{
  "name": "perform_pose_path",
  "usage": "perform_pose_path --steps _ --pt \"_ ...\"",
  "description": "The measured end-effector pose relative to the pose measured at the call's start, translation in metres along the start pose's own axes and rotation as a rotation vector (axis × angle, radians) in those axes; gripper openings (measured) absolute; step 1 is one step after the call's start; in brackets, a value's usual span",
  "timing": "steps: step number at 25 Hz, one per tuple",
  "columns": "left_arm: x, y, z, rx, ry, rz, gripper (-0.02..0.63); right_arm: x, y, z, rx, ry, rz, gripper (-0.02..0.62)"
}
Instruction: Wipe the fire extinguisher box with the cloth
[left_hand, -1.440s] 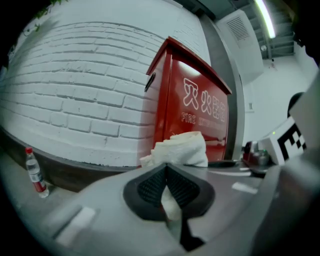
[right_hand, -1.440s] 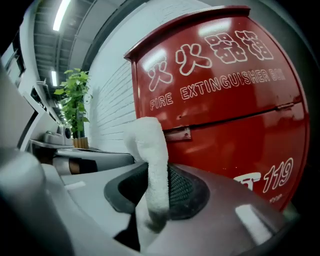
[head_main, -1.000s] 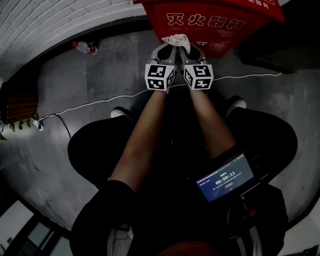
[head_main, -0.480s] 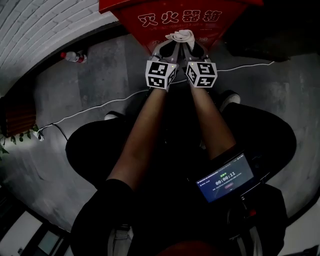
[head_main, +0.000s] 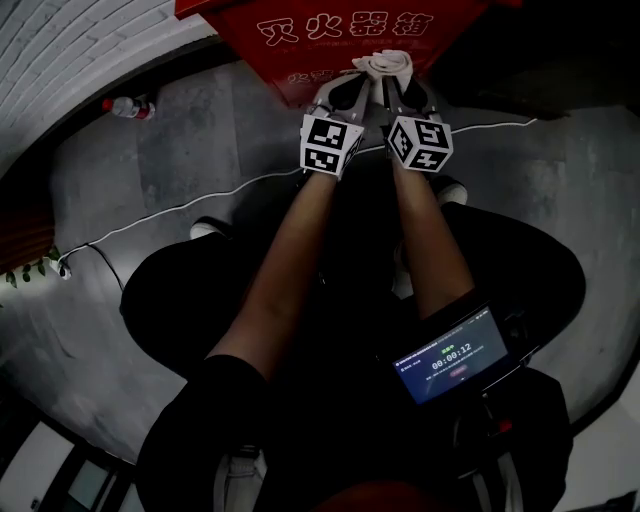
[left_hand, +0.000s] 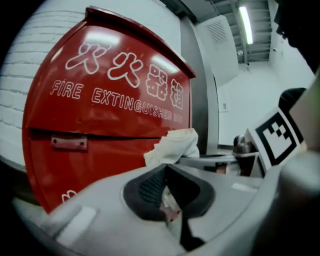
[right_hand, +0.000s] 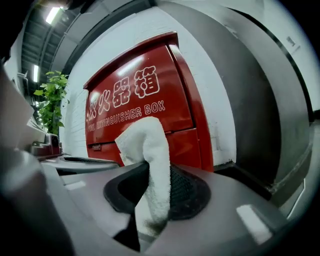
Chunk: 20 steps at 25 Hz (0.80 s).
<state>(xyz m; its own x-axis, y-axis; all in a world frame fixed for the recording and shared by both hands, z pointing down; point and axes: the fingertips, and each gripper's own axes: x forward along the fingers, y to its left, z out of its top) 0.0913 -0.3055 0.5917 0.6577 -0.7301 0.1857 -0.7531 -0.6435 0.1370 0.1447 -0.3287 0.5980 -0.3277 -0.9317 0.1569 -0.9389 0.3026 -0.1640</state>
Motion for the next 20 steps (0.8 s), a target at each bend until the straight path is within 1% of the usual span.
perform_pose_path --steps 4,7,11,14,17,20 --pt "0.009 -0.005 0.008 -0.021 -0.033 0.010 0.000 -0.007 -0.020 0.006 -0.015 -0.002 -0.024 0.098" --pt "0.012 -0.007 0.009 -0.027 -0.037 0.022 0.000 -0.011 -0.035 0.007 -0.021 -0.004 -0.056 0.098" --pt "0.011 -0.013 0.005 -0.032 -0.030 0.035 0.000 -0.022 -0.068 0.008 0.029 -0.003 -0.131 0.097" --pt "0.005 -0.016 -0.001 -0.031 0.000 0.045 0.000 -0.031 -0.083 0.005 0.059 0.001 -0.165 0.094" --pt "-0.004 -0.016 -0.011 -0.040 0.034 0.051 0.000 -0.039 -0.074 0.003 0.056 -0.014 -0.149 0.094" --pt "-0.020 -0.007 -0.026 -0.037 0.068 0.069 0.000 -0.037 -0.034 -0.012 0.035 0.000 -0.076 0.094"
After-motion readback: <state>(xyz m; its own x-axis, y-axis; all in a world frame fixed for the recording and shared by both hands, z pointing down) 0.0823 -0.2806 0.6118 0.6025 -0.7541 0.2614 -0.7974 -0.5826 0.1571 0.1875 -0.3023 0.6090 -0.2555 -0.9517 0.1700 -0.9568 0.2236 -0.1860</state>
